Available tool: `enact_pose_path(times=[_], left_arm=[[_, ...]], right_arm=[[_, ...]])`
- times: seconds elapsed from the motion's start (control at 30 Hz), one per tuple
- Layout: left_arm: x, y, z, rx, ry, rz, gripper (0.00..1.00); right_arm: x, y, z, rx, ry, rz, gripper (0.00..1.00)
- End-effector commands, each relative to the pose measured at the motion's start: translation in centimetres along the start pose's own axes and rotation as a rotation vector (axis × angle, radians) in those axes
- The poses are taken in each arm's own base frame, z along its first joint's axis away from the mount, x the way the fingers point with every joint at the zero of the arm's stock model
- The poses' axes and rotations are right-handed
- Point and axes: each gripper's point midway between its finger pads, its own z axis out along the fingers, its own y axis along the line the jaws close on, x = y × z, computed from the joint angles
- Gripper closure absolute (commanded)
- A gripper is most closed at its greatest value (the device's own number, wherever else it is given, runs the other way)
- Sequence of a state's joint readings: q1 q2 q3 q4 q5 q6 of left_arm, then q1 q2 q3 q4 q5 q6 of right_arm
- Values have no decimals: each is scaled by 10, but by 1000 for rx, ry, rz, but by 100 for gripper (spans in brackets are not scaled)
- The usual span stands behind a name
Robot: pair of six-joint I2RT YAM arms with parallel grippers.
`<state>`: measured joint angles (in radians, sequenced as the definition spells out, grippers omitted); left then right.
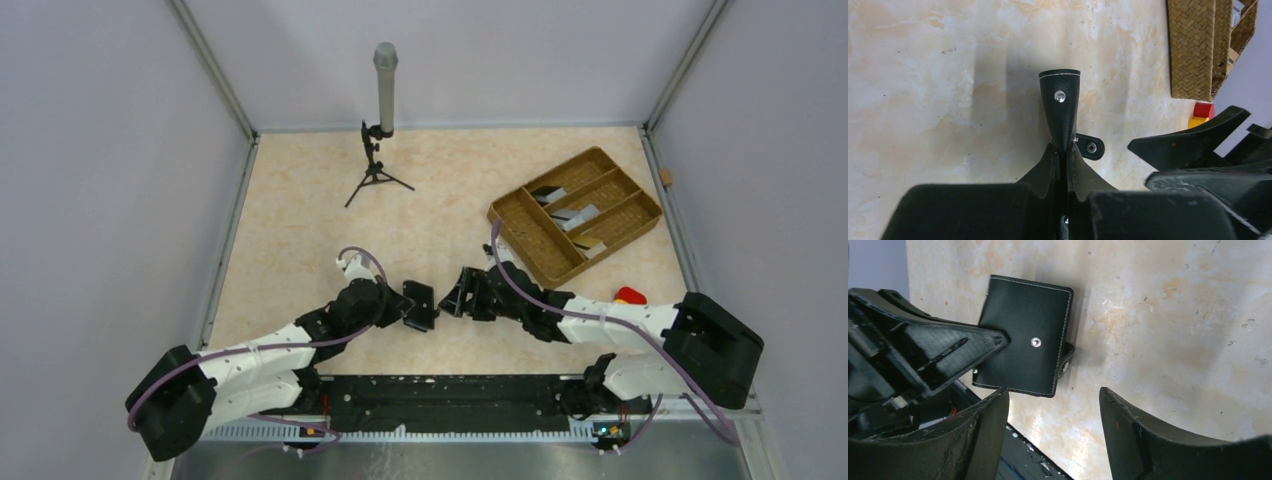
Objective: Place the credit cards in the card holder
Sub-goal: Place the card holder at the center of the board.
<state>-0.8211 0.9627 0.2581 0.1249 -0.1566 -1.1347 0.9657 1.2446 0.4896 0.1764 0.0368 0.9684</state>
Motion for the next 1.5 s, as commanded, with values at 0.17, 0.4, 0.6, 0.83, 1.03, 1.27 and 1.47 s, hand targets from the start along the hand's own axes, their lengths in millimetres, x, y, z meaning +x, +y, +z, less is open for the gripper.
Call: enact_pose_path(times=[0.17,0.4,0.6,0.83,1.03,1.27,1.47], left_arm=[[-7,-9,2,43,-52,-45,100],[-5,-6,2,38,-45,-43,100],[-4,-2,2,24,-42,-41,100],[1,1,7,-6,-12,-22,100],[6,7,9,-45,13,-27,84],[1,20,1,-139,13,56,20],[-4,-1,-1,-93,32,128,1]], right_arm=[[-6,15,26,-32,-18,-17,39],[-2,18,43,-38,12,-49,47],[5,17,50,-36,50,-55,63],[7,11,51,-15,58,-71,66],[7,7,50,13,71,-104,87],[-15,24,25,-29,-10,-141,100],[-29,41,3,-67,-40,-182,100]])
